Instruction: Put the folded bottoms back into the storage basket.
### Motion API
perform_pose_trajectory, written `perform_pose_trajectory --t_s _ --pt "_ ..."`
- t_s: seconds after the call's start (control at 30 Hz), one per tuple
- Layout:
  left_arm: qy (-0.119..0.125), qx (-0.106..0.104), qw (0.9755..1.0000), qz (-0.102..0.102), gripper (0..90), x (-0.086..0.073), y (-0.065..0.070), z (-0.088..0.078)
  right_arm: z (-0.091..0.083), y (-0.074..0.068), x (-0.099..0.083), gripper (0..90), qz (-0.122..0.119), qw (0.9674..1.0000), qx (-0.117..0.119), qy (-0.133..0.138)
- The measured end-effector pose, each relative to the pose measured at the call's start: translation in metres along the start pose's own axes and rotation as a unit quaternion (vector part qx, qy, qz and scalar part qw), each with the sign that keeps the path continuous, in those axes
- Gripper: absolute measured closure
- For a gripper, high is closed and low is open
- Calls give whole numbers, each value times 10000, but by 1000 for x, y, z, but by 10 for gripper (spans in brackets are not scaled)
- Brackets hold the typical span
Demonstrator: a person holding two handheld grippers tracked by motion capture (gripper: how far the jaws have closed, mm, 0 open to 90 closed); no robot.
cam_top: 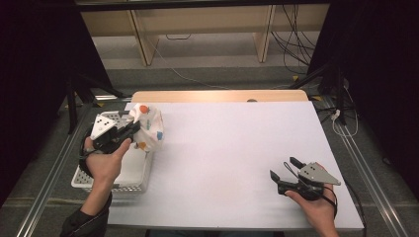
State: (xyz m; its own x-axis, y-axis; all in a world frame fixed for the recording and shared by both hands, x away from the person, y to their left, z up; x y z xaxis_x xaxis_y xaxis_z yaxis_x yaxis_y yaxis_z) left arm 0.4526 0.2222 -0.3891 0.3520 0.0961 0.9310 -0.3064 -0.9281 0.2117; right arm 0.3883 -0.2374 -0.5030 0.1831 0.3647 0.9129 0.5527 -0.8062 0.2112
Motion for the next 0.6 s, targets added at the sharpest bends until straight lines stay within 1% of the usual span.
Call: perform_pose_trajectory --t_s 0.6 --pt "13 89 10000 -25 840 -1 -10 -6 0 0 0 164 -1 10000 -6 -6"
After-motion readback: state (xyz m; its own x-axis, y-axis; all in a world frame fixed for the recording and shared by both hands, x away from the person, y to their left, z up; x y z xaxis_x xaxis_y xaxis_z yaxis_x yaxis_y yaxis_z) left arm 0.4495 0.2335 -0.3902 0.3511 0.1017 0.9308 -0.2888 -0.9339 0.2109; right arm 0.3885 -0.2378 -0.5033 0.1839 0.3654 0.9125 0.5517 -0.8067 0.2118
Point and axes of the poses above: each handheld gripper's, and its own axes: z roughly forward along the jaws, x roughly out of its top, y roughly to its right, the point moved 8 cm from there along z, roughly forward along the jaws, and after that the axes turned 10 degrees about -z, right-handed, at the moved point
